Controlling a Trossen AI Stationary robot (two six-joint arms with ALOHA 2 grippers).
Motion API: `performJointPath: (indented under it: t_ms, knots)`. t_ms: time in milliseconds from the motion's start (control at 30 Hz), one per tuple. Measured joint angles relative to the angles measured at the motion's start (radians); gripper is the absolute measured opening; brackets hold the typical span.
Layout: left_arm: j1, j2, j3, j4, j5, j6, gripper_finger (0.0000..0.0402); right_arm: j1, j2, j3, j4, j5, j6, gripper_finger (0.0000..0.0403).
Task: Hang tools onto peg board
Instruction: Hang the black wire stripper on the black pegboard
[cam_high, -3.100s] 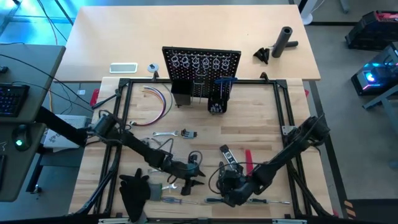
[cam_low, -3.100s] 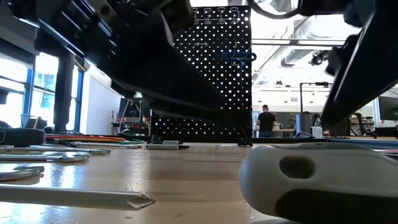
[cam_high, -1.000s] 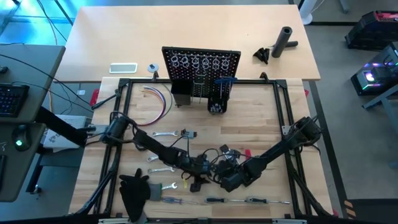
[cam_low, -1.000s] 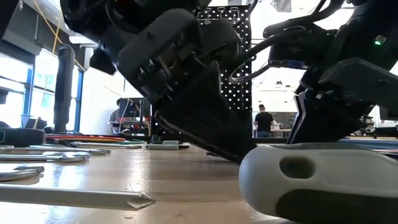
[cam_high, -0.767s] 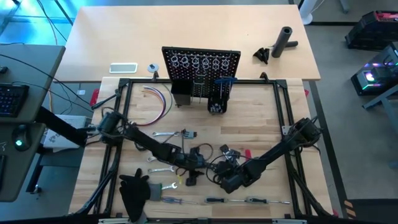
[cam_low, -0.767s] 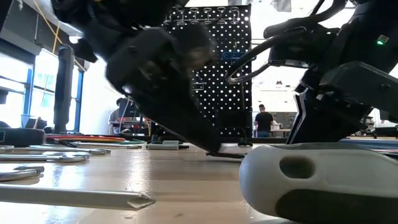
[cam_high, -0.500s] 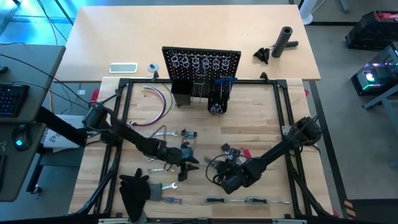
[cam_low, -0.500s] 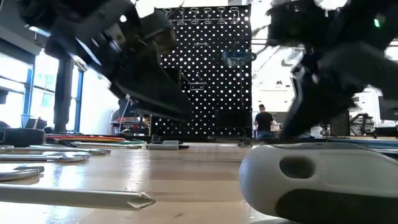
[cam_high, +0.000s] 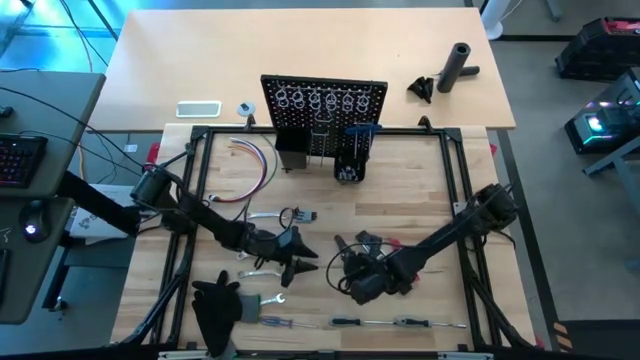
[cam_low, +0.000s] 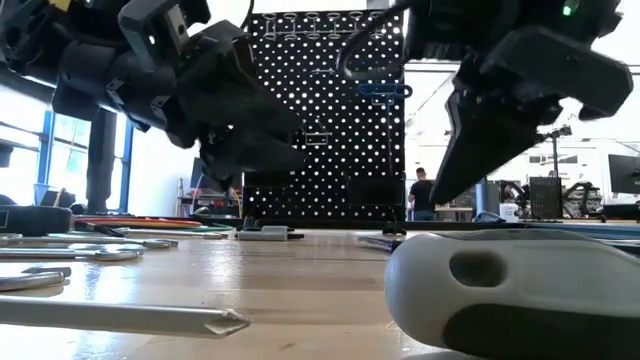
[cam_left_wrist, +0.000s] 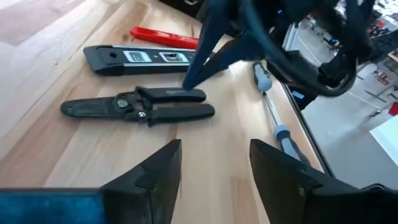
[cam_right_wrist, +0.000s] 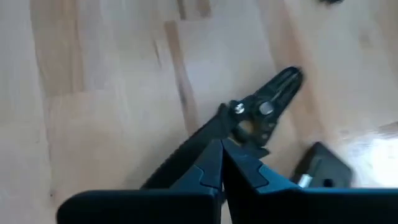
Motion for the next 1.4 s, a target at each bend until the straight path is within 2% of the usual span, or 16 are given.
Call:
performJointPath:
  t_ms: [133,433,567,733,933,1400]
  knots:
    - [-0.002,0.049,0.046,-0.002,0.001,0.009,0.0188,-0.012,0.000,-0.037,0.066,-0.026,0.025,0.0022]
    - [-0.021,0.198,0.141,-0.003,0.026,0.026,0.0188,-0.037,0.004,-0.076,0.054,-0.011,0.132,0.0161]
    - [-0.021,0.233,0.168,0.000,0.048,0.028,0.0188,-0.067,0.018,-0.095,0.063,-0.031,0.155,0.0180]
    - [-0.021,0.240,0.174,0.001,0.063,0.030,0.0188,-0.102,0.046,-0.102,0.090,-0.099,0.151,0.0152]
    - [-0.021,0.240,0.173,-0.002,0.063,0.032,0.0188,-0.103,0.052,-0.102,0.114,-0.112,0.120,0.0045]
    - [-0.002,0.240,0.173,-0.024,0.006,-0.046,0.0188,-0.047,-0.015,-0.110,0.088,-0.022,0.148,0.0044]
